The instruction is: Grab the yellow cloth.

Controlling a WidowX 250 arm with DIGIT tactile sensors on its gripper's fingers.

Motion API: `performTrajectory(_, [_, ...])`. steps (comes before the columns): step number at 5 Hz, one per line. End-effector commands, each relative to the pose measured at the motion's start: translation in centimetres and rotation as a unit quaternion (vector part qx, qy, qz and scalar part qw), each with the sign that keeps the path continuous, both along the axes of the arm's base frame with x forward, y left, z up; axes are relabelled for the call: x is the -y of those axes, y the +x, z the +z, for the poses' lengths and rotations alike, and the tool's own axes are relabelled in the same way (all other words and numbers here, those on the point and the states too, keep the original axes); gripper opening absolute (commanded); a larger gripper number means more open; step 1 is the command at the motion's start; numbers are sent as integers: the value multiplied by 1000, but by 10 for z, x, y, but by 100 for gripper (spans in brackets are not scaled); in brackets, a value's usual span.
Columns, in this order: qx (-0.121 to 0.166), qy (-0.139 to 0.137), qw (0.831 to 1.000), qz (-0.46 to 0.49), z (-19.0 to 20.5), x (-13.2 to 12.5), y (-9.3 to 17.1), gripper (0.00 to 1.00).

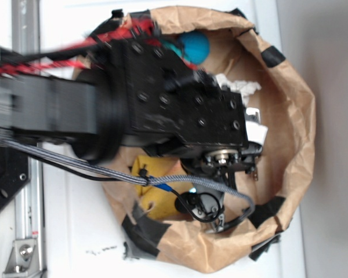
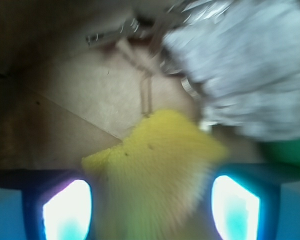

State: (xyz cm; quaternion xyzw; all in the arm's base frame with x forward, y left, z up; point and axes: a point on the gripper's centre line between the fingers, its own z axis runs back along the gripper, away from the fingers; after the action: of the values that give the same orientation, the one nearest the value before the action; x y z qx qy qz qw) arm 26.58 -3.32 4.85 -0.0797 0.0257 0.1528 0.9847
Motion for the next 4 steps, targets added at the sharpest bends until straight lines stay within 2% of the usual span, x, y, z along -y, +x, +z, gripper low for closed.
performTrajectory(1, [-14,-3,1000,-22,-15,26,-4,0])
performTrajectory(3, [18,-9,999,-32,-2,23,0,0])
performTrajectory(4, [35,7,998,-54,8,21,-1,0])
